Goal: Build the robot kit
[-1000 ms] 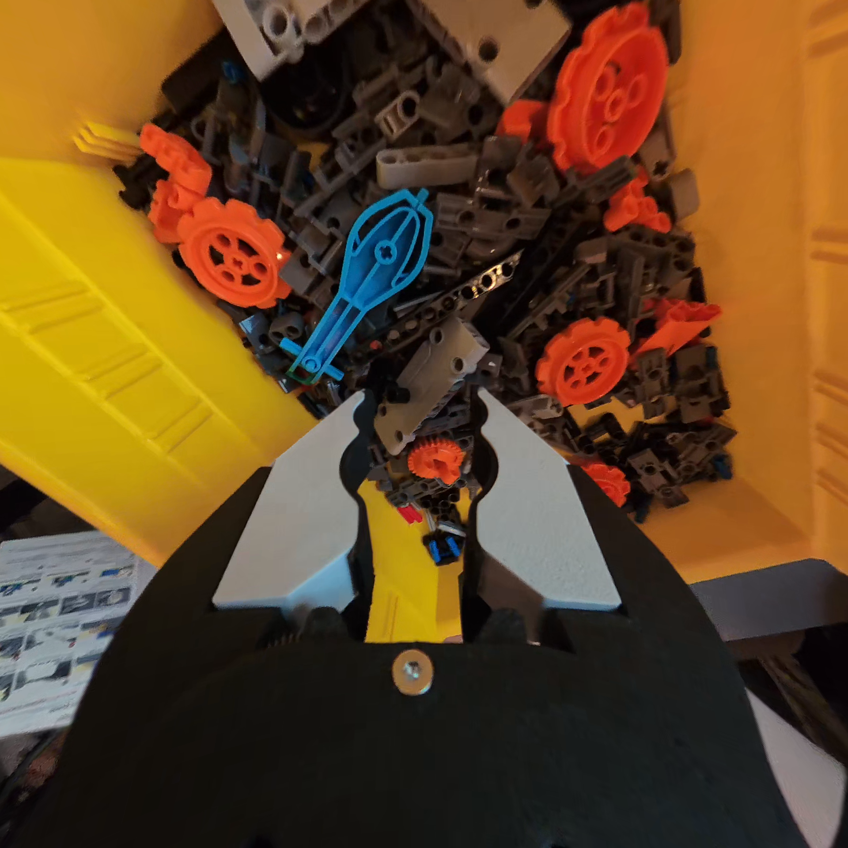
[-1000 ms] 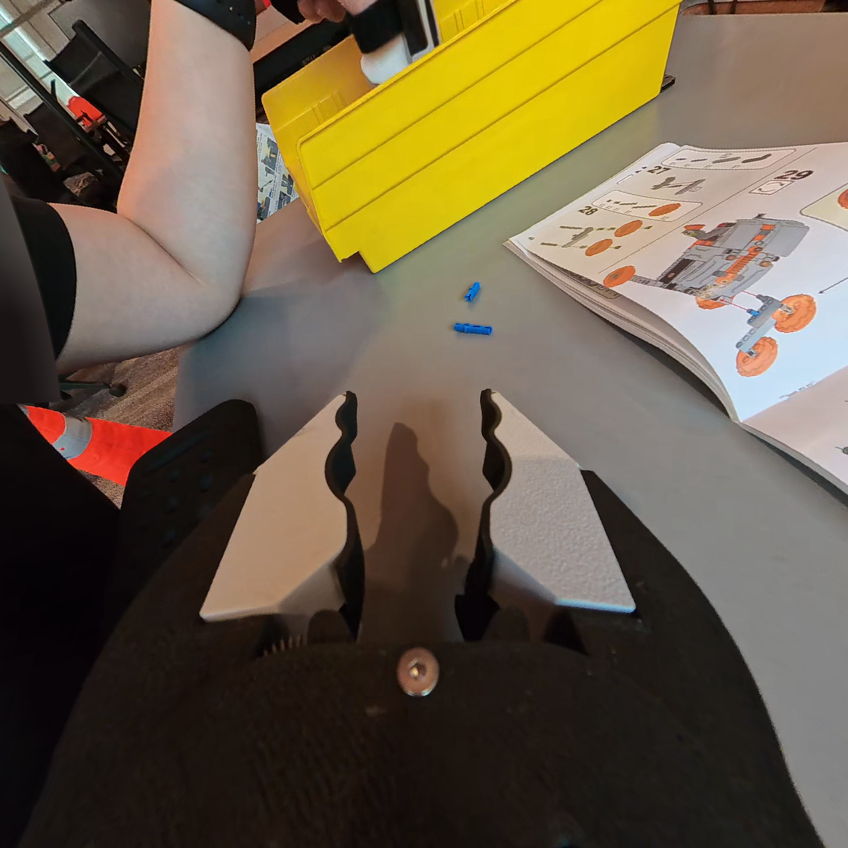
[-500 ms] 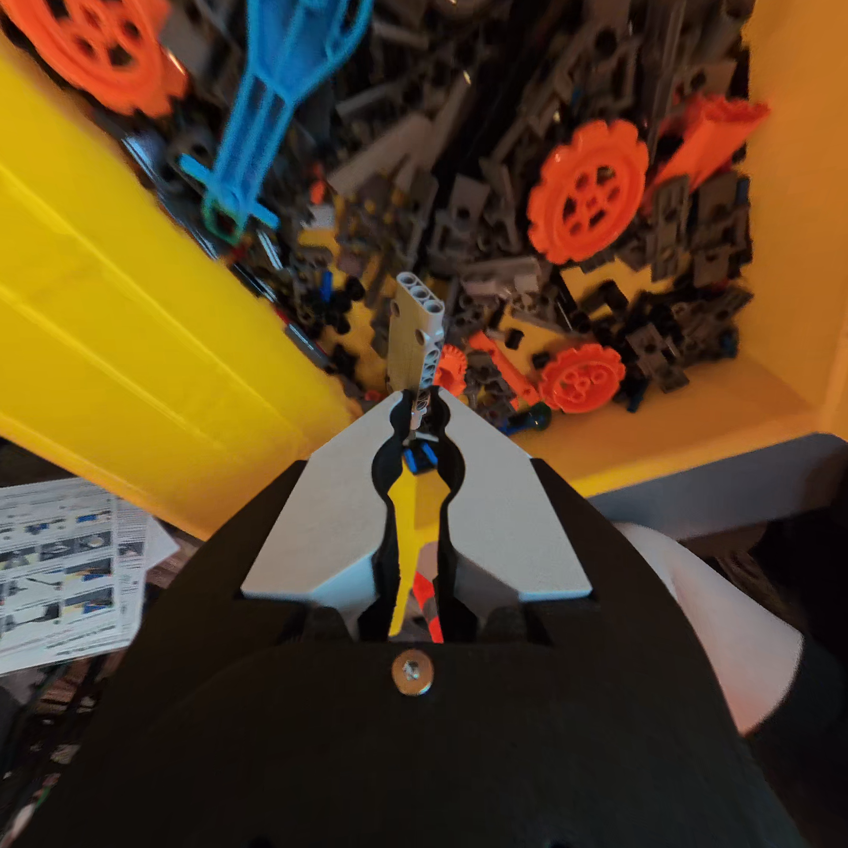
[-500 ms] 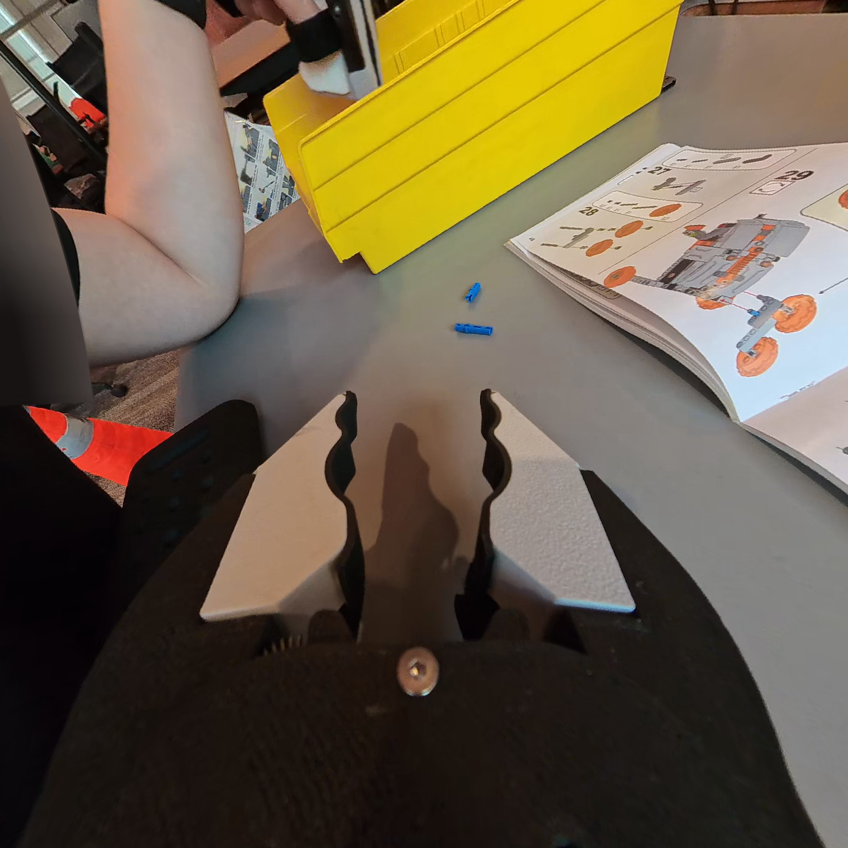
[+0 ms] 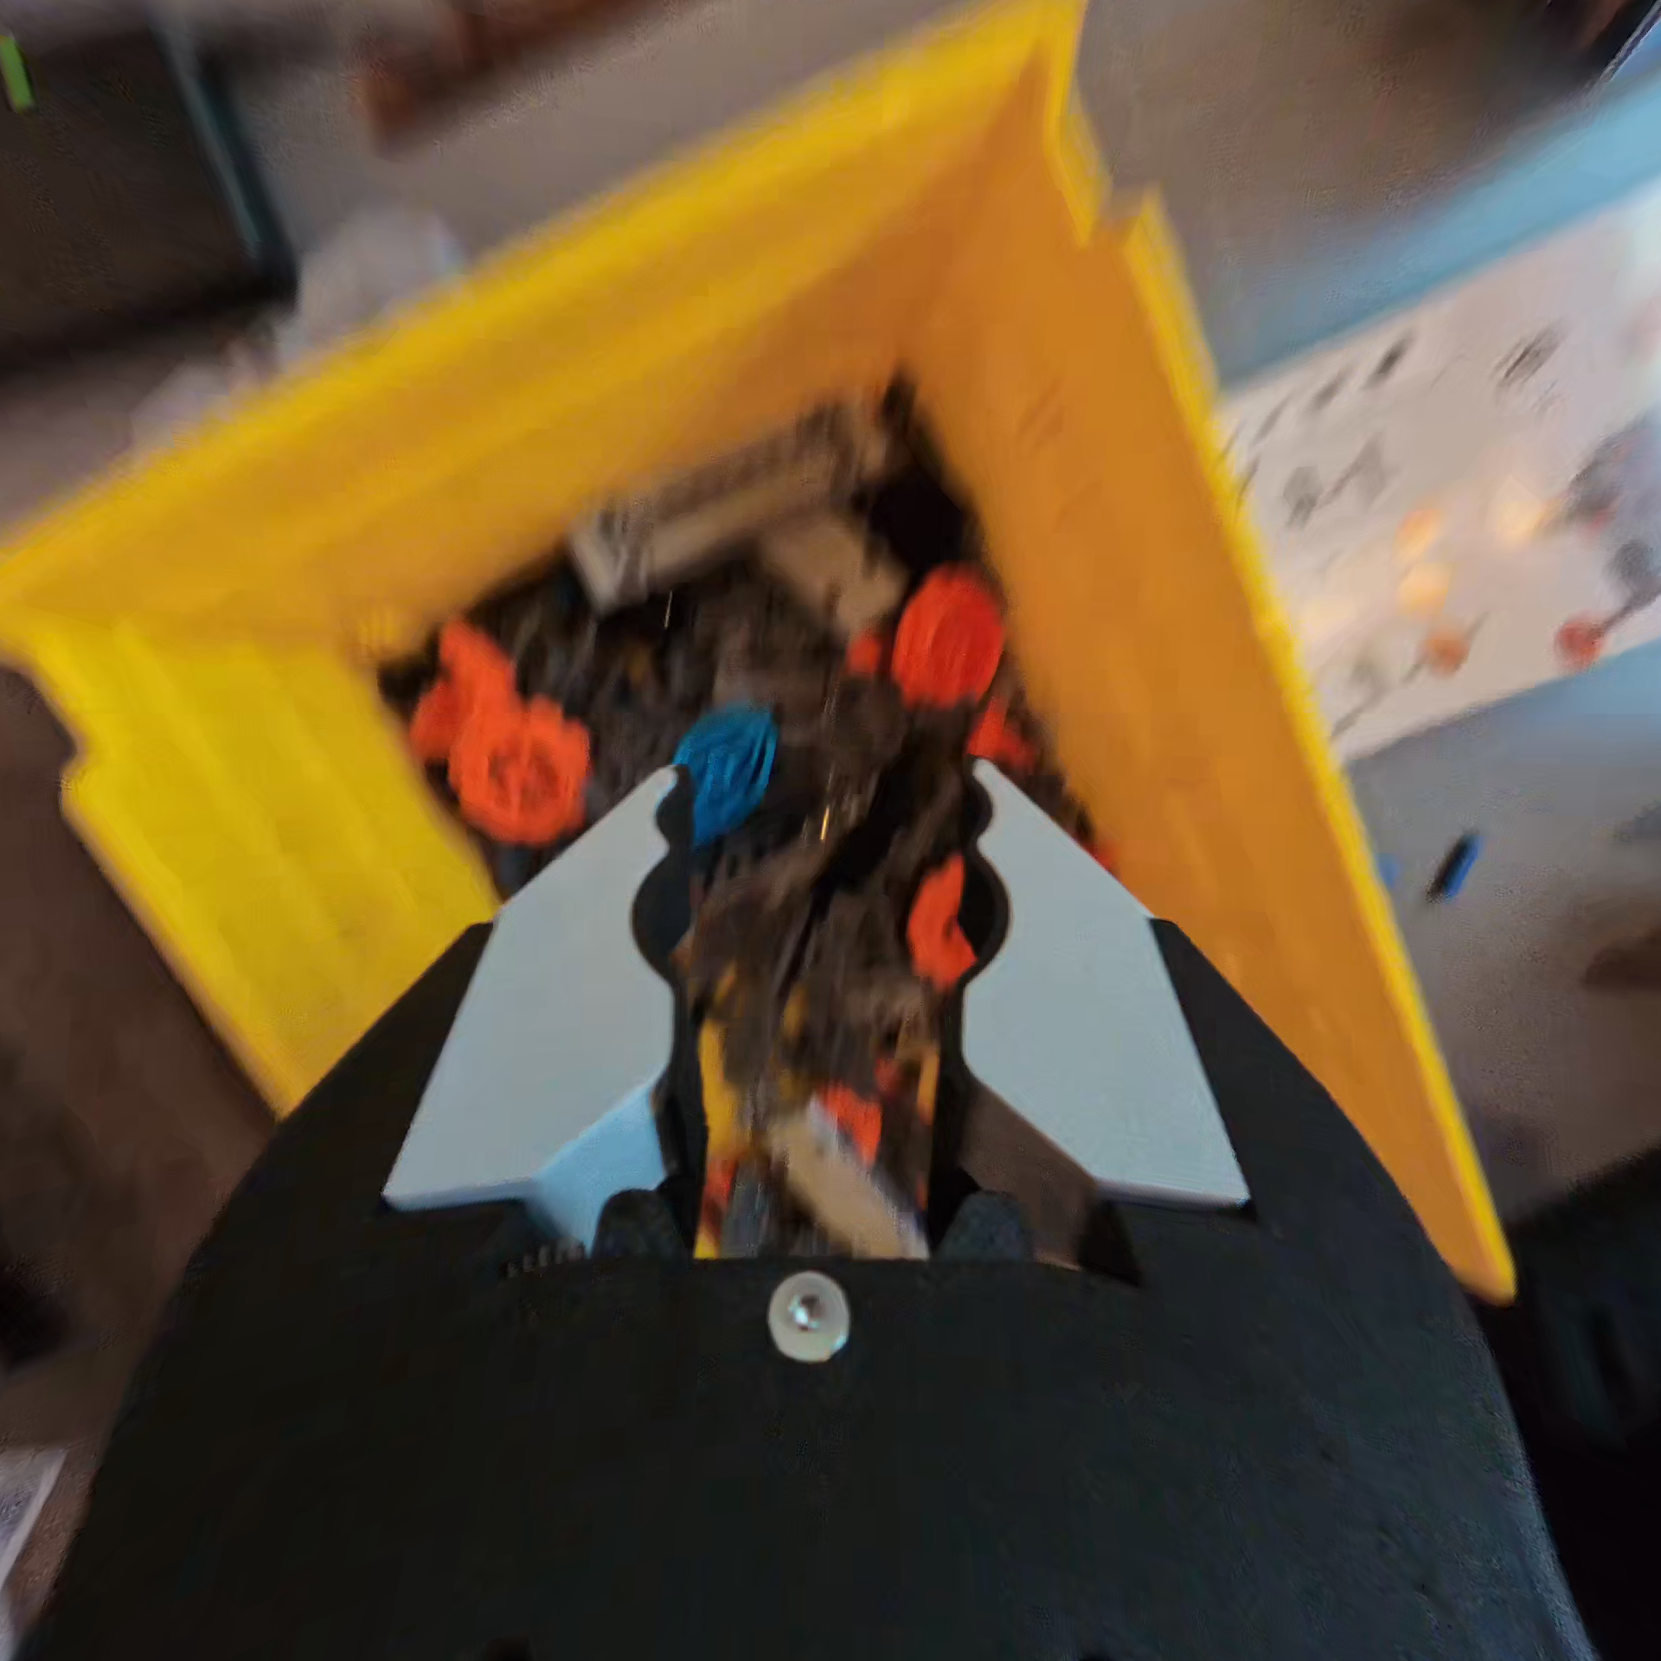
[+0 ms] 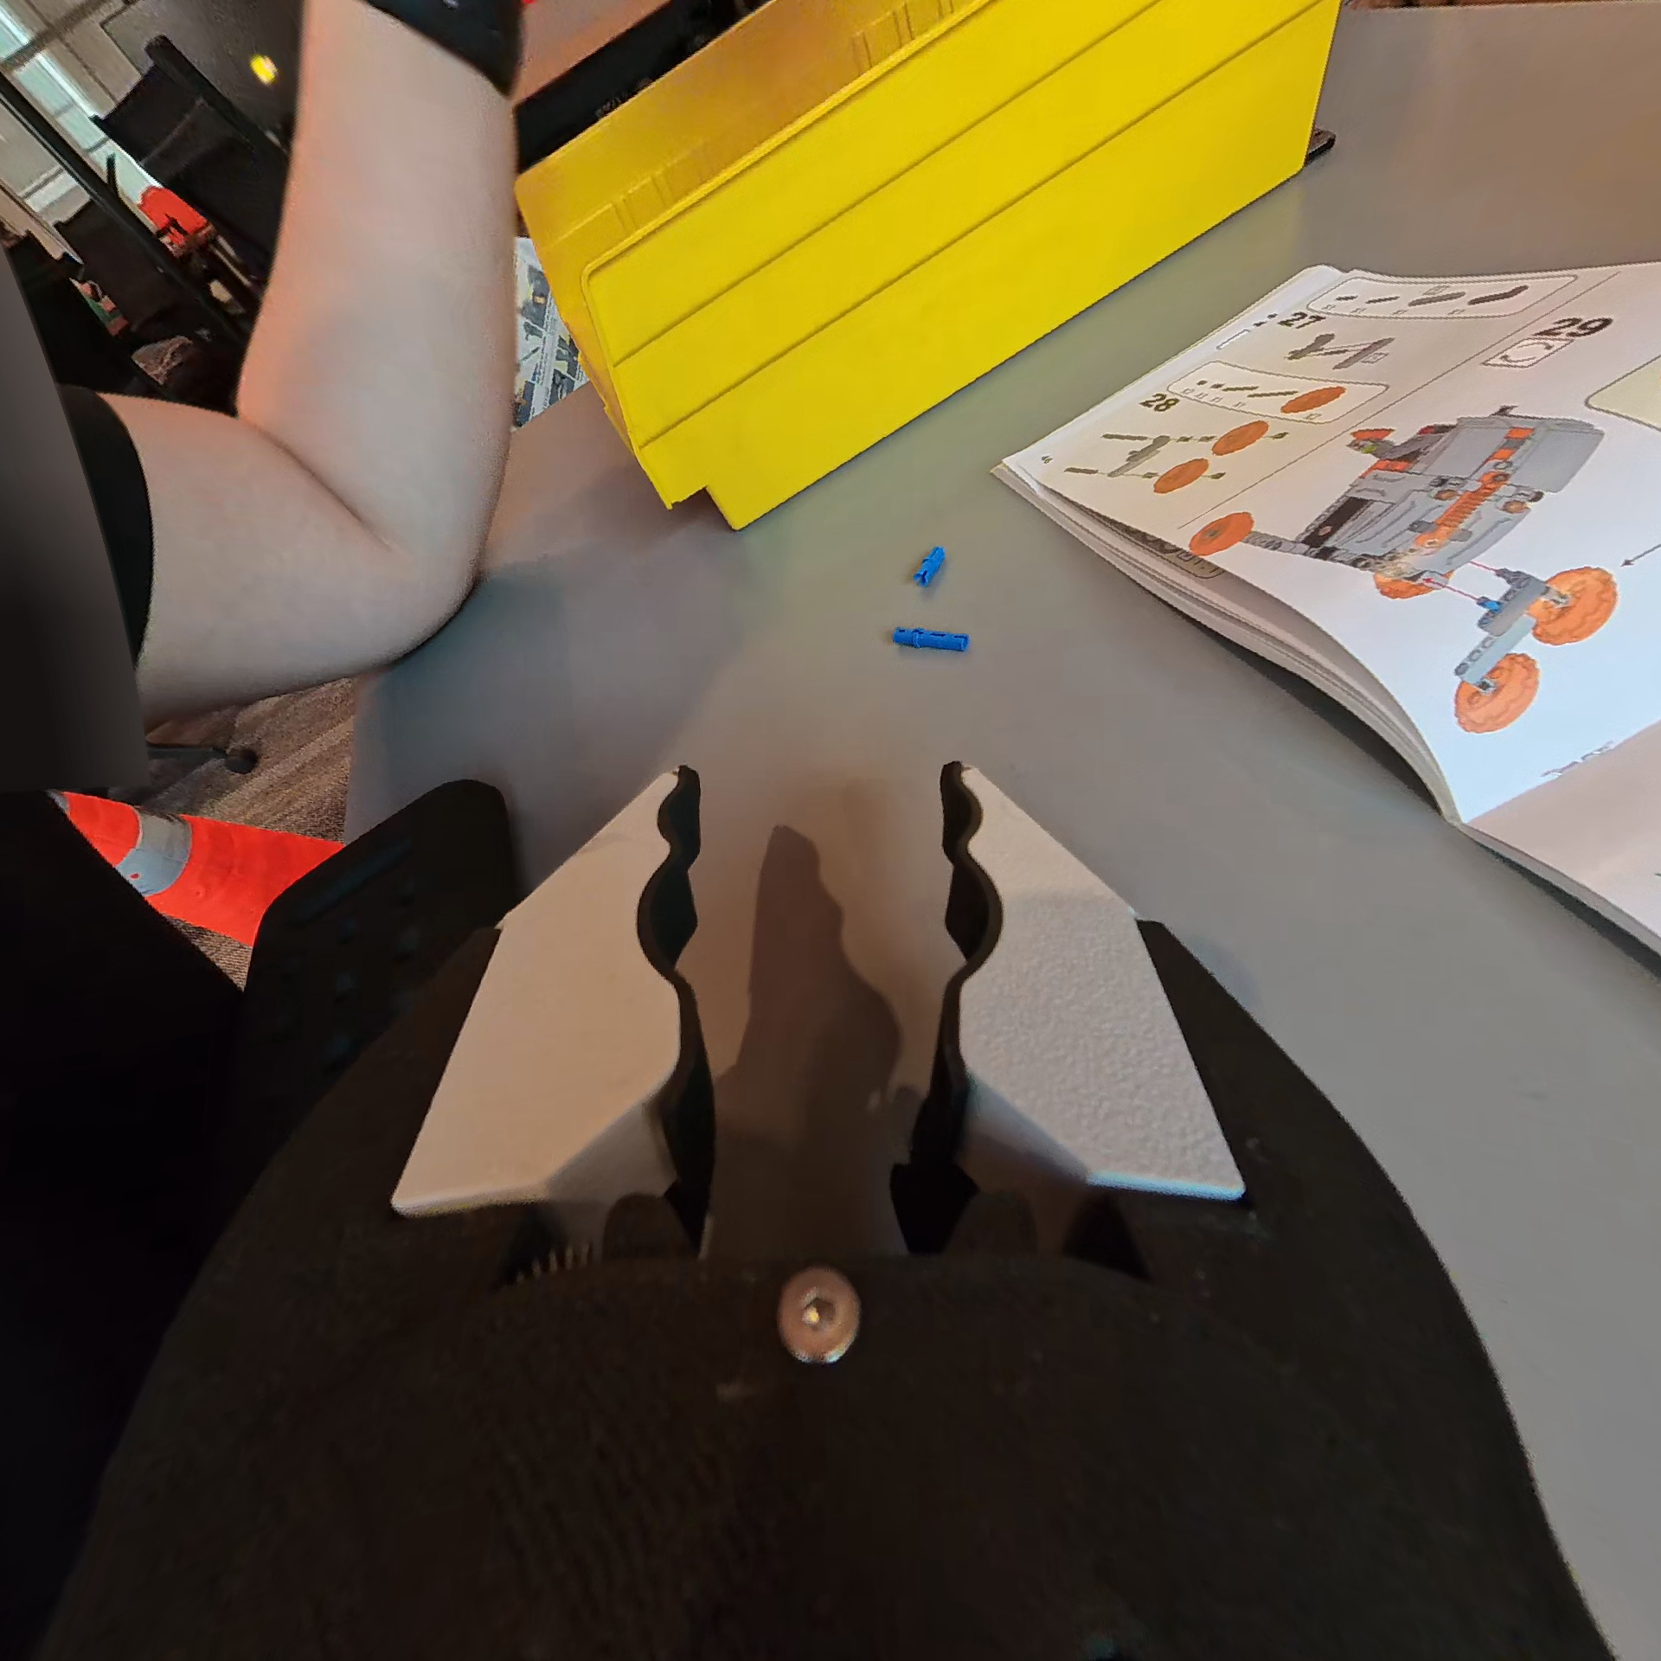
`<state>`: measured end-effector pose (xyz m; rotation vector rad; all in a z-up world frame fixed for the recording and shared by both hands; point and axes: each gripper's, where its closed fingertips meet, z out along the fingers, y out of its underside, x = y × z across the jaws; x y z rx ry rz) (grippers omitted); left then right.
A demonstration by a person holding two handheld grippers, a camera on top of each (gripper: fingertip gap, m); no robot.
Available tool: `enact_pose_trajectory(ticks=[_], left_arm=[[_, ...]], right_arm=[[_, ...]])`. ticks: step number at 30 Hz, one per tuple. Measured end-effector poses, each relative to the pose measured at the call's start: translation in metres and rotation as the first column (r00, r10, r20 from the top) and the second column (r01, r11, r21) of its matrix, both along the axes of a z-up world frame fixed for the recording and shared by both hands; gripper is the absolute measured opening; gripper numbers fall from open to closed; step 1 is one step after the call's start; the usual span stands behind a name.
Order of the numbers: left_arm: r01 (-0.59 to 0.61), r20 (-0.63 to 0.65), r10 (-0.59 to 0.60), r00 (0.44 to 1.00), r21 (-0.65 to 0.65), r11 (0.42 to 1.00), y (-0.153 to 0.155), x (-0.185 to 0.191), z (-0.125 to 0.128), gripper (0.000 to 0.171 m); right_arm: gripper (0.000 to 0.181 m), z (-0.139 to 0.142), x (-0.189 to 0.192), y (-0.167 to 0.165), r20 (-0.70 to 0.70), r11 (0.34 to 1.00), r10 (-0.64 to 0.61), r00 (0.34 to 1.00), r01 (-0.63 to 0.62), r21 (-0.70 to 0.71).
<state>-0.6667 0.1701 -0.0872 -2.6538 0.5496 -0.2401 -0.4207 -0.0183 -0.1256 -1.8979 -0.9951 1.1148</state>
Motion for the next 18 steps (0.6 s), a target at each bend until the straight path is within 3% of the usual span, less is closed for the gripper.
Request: enact_pose_trajectory(ticks=[2, 3, 7, 9, 14, 18], left_arm=[[-0.035, 0.056, 0.029, 0.998, 0.11, 0.993, 0.034, 0.015, -0.002, 0.083], [-0.073, 0.056, 0.067, 0.996, 0.125, 0.989, 0.044, 0.014, -0.008, 0.085], [-0.093, -0.059, 0.093, 0.994, 0.006, 0.996, 0.043, 0.01, -0.055, 0.087], [-0.092, -0.109, 0.087, 0.99, -0.042, 0.995, 0.037, 0.008, -0.065, 0.09], [-0.084, -0.249, 0.042, 0.967, -0.159, 0.984, 0.005, -0.01, -0.07, 0.062], [-0.105, -0.286, 0.012, 0.958, -0.312, 0.944, -0.037, -0.028, -0.066, 0.022]], right_arm=[[0.053, 0.0, 0.0, 0.0, -0.002, 1.0, 0.0, 1.0, 0.0, 0.002], [0.053, 0.001, 0.0, 0.0, -0.003, 1.0, 0.0, 1.0, 0.0, 0.001], [0.053, 0.001, 0.0, 0.0, -0.014, 1.0, 0.0, 1.0, 0.0, -0.01], [0.053, 0.001, 0.0, 0.0, -0.015, 1.0, 0.0, 1.0, 0.0, -0.01], [0.053, 0.001, 0.0, 0.0, -0.013, 1.0, 0.001, 1.0, -0.001, -0.009], [0.053, 0.001, 0.0, -0.001, -0.009, 1.0, 0.003, 1.0, -0.003, -0.01]])
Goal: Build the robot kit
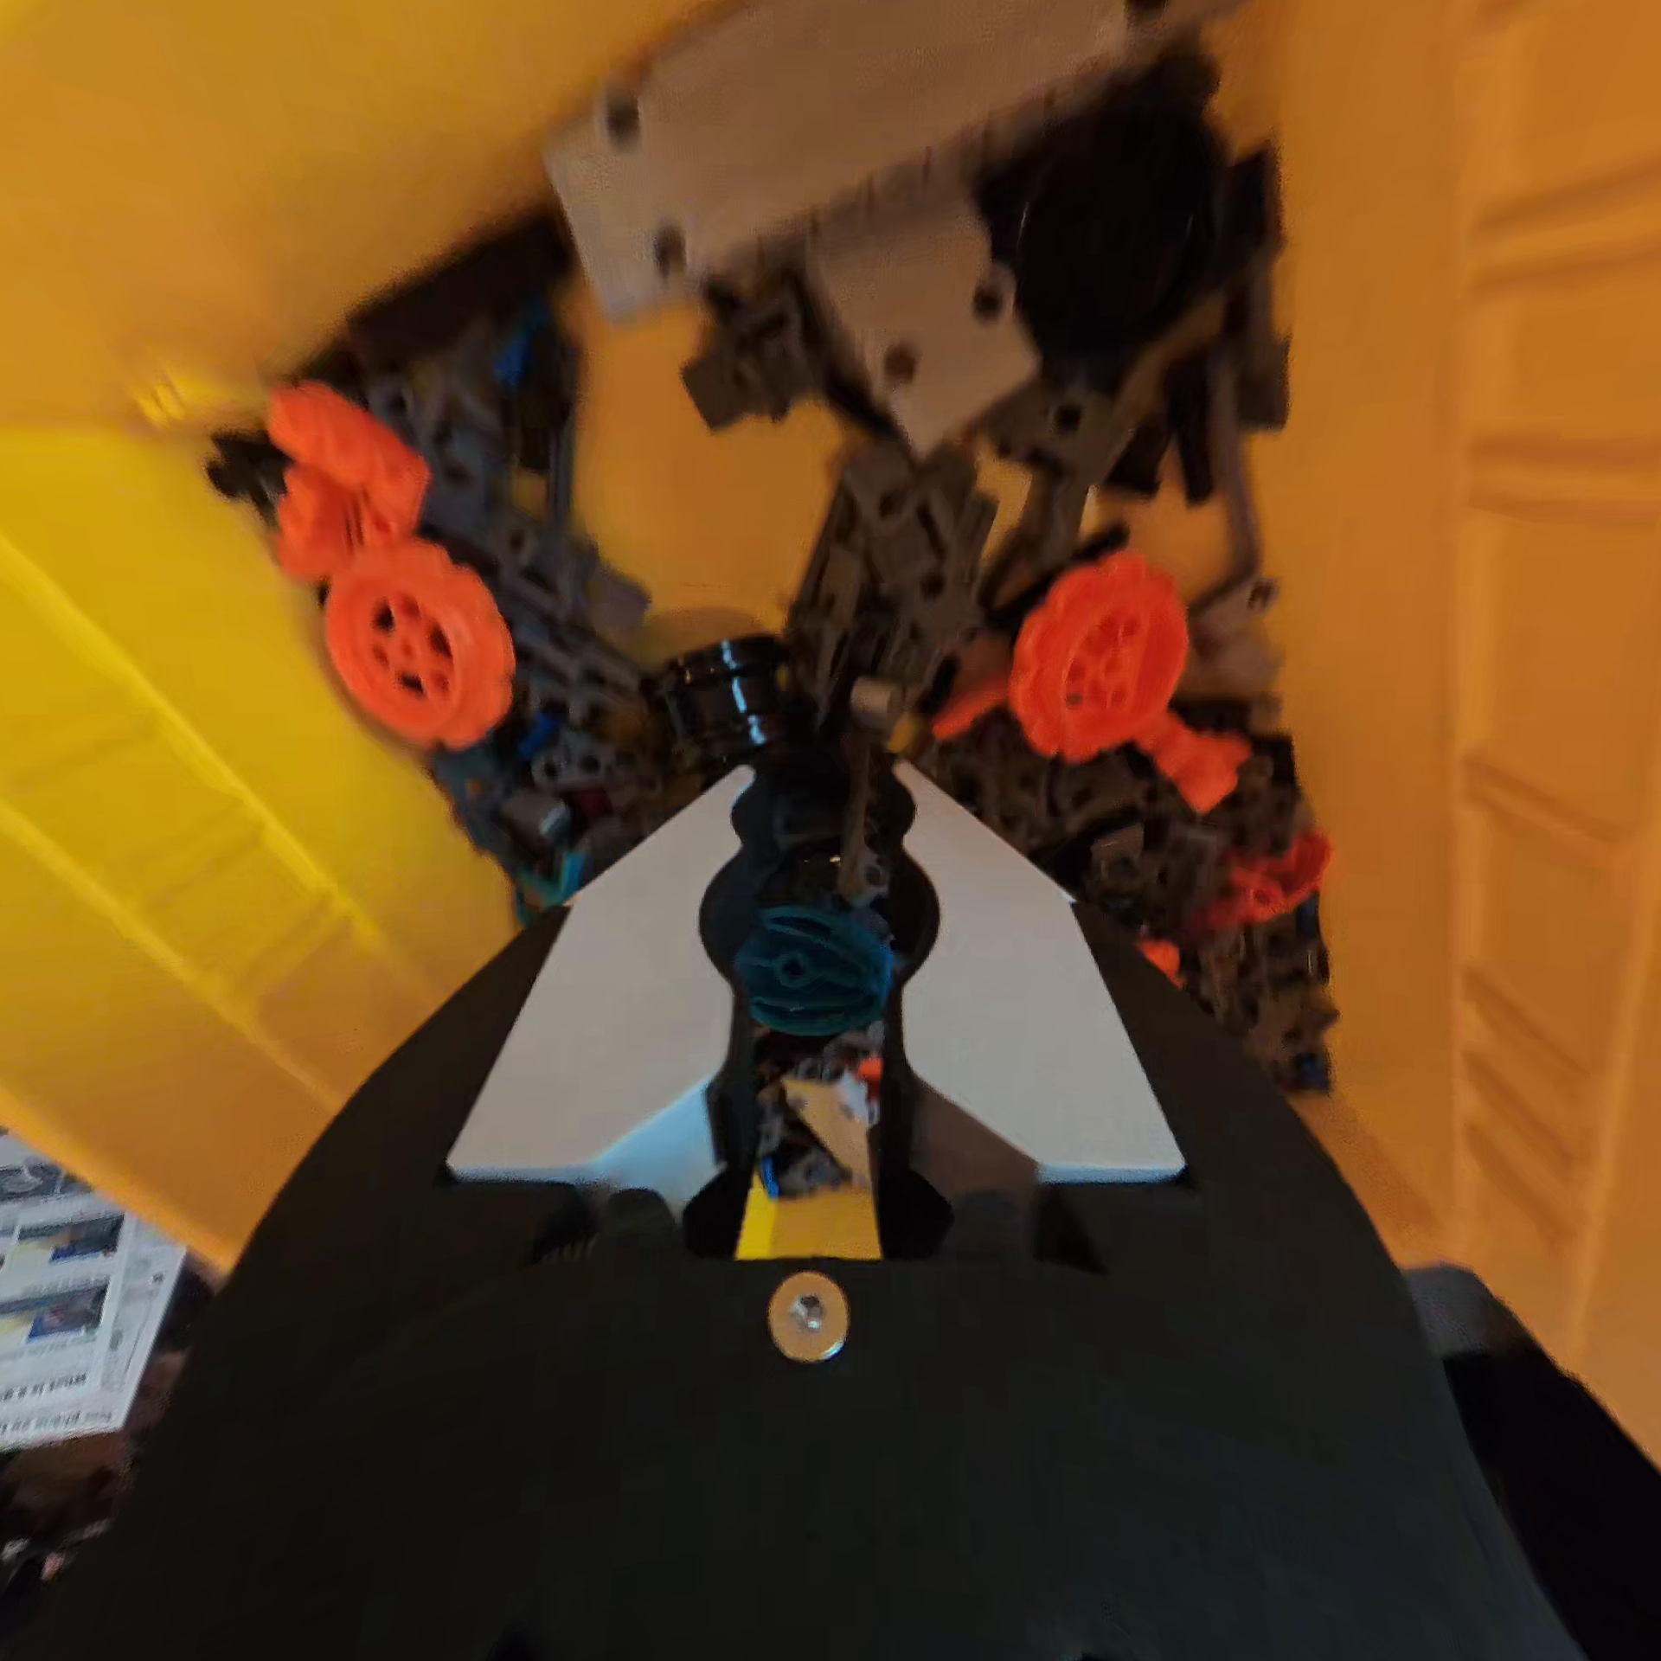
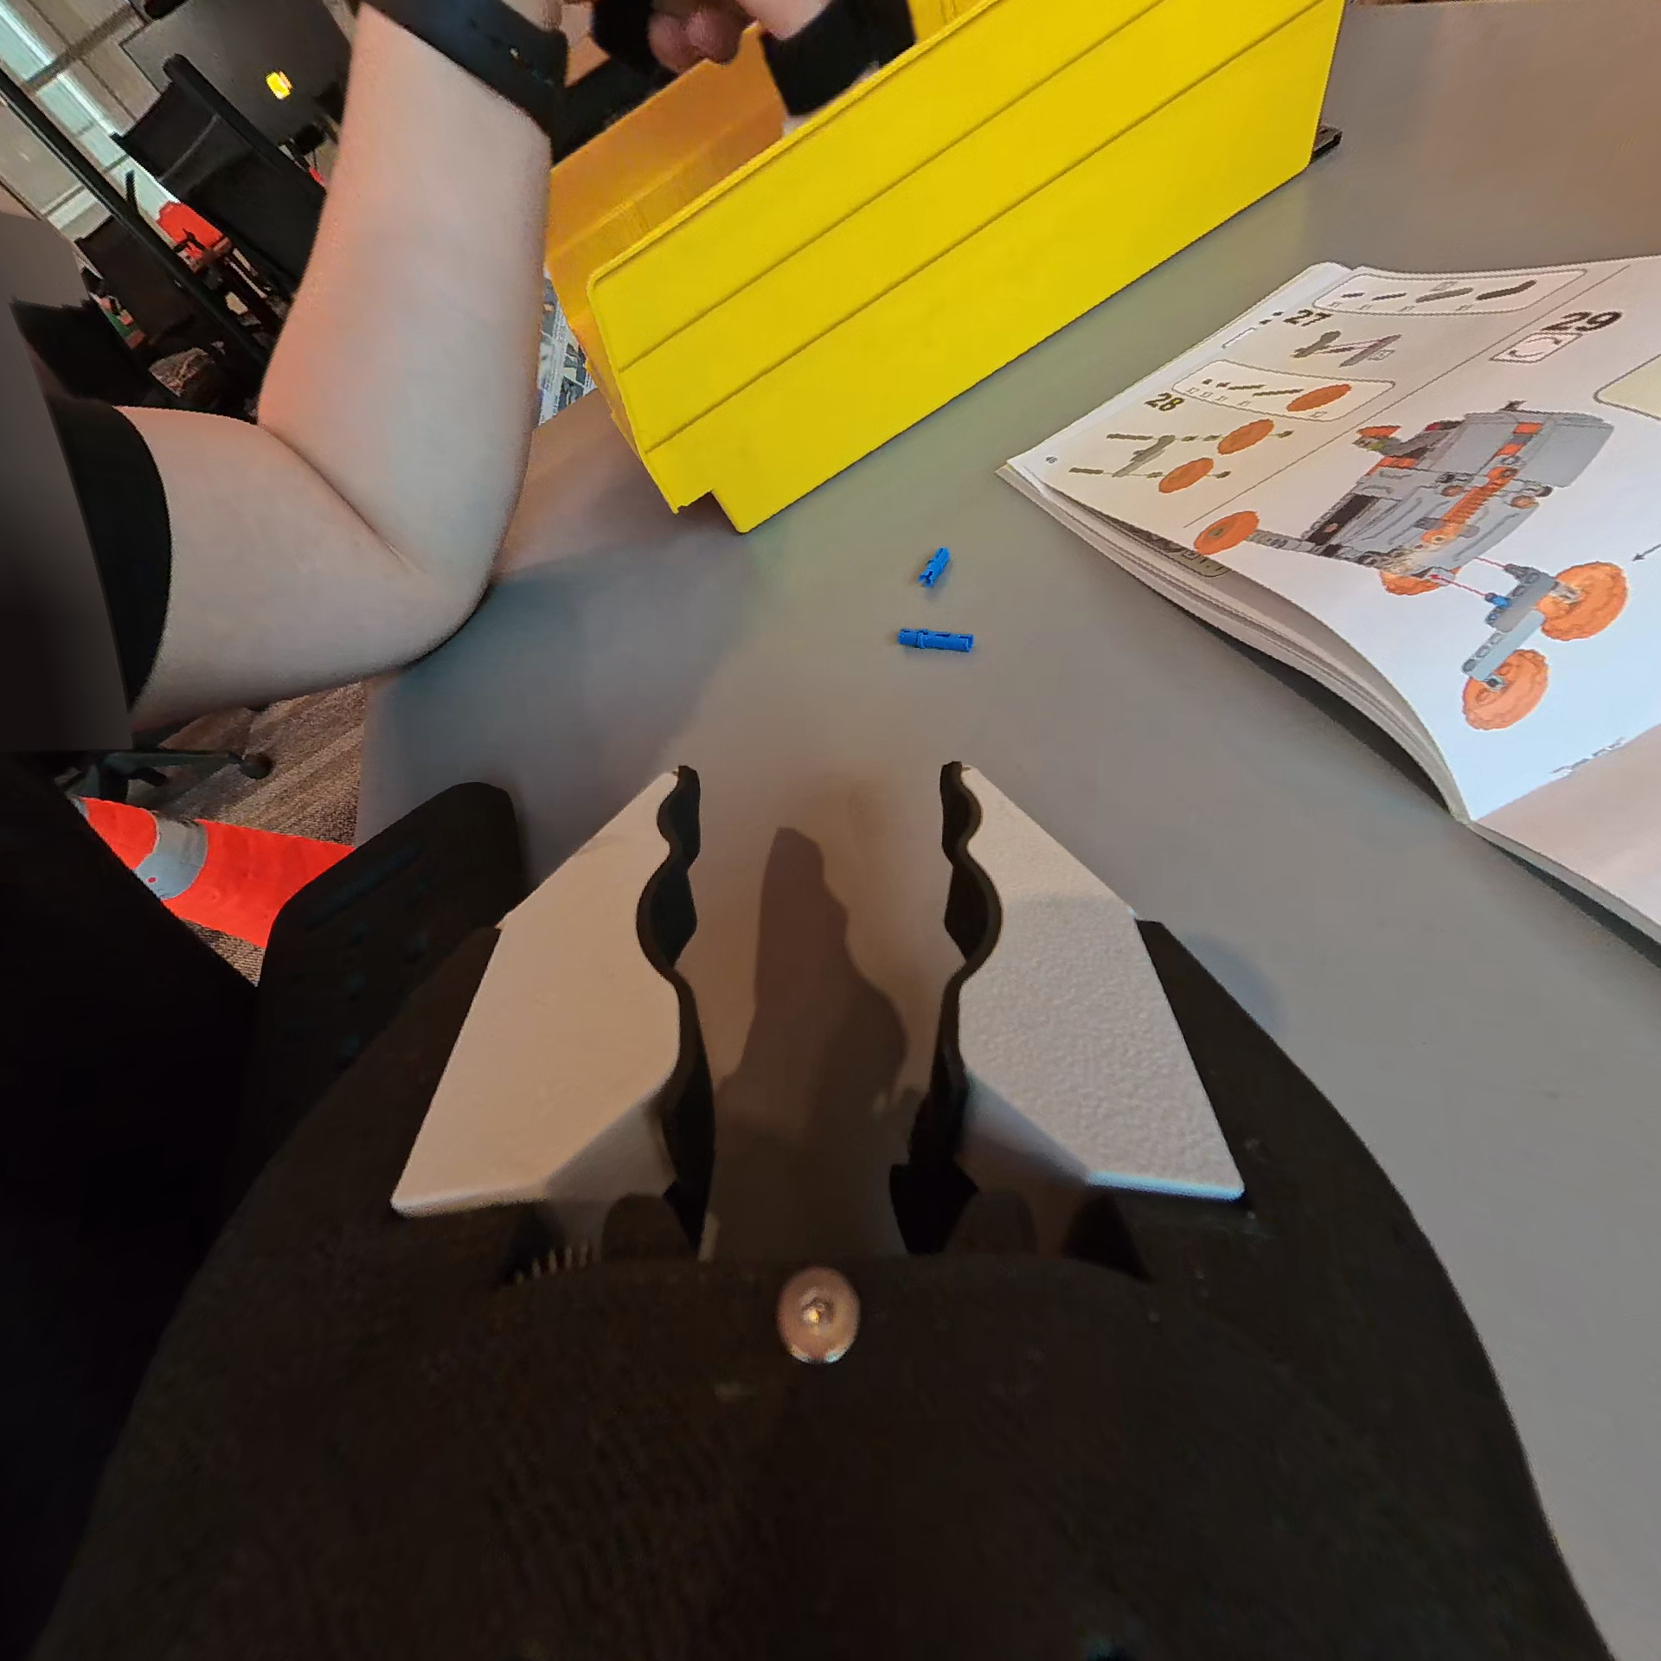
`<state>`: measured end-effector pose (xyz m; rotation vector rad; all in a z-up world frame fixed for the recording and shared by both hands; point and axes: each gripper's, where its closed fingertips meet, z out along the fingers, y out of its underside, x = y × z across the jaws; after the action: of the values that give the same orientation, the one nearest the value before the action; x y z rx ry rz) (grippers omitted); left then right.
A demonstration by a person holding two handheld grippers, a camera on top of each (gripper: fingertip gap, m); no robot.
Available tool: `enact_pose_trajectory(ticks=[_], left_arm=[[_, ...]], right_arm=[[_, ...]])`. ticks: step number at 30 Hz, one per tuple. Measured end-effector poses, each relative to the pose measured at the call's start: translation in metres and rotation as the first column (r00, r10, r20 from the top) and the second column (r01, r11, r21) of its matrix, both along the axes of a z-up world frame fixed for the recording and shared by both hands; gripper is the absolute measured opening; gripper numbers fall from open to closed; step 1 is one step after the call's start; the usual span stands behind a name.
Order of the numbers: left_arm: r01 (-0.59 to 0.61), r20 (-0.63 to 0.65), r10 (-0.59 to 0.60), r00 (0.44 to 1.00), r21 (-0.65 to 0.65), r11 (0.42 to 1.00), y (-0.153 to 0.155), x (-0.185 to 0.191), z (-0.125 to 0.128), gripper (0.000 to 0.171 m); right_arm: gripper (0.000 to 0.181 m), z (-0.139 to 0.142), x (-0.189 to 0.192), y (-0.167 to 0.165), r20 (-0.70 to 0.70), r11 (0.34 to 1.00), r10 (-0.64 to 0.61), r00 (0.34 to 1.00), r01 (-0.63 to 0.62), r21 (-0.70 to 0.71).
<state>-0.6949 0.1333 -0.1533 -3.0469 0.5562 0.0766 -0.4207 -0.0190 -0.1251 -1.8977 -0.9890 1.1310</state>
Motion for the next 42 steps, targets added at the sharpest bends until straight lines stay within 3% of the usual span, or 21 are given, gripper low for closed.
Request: enact_pose_trajectory(ticks=[2, 6, 8, 12, 15, 17, 19, 20, 26, 29, 33, 42], left_arm=[[-0.023, 0.008, 0.024, 1.0, -0.075, 0.997, -0.022, -0.008, 0.004, 0.006], [-0.08, 0.039, 0.094, 0.995, -0.272, 0.959, -0.076, -0.018, 0.007, 0.006], [-0.108, 0.039, 0.126, 0.991, -0.303, 0.947, -0.088, -0.023, 0.01, 0.014], [-0.142, 0.114, 0.155, 0.981, -0.113, 0.983, -0.055, -0.021, 0.029, 0.029], [-0.122, 0.223, 0.105, 0.969, 0.068, 0.99, -0.018, -0.001, 0.049, 0.056], [-0.077, 0.253, 0.05, 0.966, 0.096, 0.992, -0.009, 0.019, 0.049, 0.071], [-0.034, 0.124, 0.027, 0.992, 0.059, 0.998, -0.011, 0.019, 0.034, 0.082], [-0.029, 0.055, 0.027, 0.998, 0.033, 0.999, -0.013, 0.017, 0.026, 0.078], [0.006, -0.172, -0.027, 0.985, -0.119, 0.993, -0.026, 0.012, -0.005, 0.103], [0.009, -0.192, -0.042, 0.98, -0.169, 0.986, -0.033, 0.006, -0.01, 0.089], [0.003, -0.21, -0.037, 0.977, -0.162, 0.987, -0.038, -0.014, 0.0, 0.01], [-0.181, -0.128, 0.172, 0.977, -0.063, 0.981, -0.043, -0.05, 0.026, 0.01]], right_arm=[[0.053, 0.0, 0.0, 0.0, 0.001, 1.0, 0.0, 1.0, 0.0, -0.001], [0.053, -0.001, 0.0, 0.0, 0.003, 1.0, 0.001, 1.0, -0.001, -0.006], [0.053, -0.001, -0.001, -0.001, 0.003, 1.0, 0.003, 1.0, -0.003, -0.01], [0.053, -0.001, -0.001, -0.001, 0.005, 1.0, 0.006, 1.0, -0.006, -0.01], [0.053, -0.002, -0.001, -0.001, 0.006, 1.0, 0.007, 1.0, -0.007, -0.013], [0.053, -0.002, -0.001, -0.001, 0.005, 1.0, 0.007, 1.0, -0.007, -0.015], [0.053, -0.002, -0.001, -0.001, 0.006, 1.0, 0.008, 1.0, -0.008, -0.016], [0.053, -0.001, -0.001, -0.001, 0.005, 1.0, 0.009, 1.0, -0.009, -0.015], [0.053, 0.0, -0.001, -0.002, -0.003, 1.0, 0.01, 1.0, -0.01, -0.016], [0.053, 0.0, -0.001, -0.002, -0.008, 1.0, 0.01, 1.0, -0.011, -0.021], [0.053, 0.0, -0.001, -0.002, -0.008, 1.0, 0.011, 1.0, -0.011, -0.021], [0.053, -0.001, -0.002, -0.002, -0.002, 1.0, 0.013, 1.0, -0.013, -0.027]])
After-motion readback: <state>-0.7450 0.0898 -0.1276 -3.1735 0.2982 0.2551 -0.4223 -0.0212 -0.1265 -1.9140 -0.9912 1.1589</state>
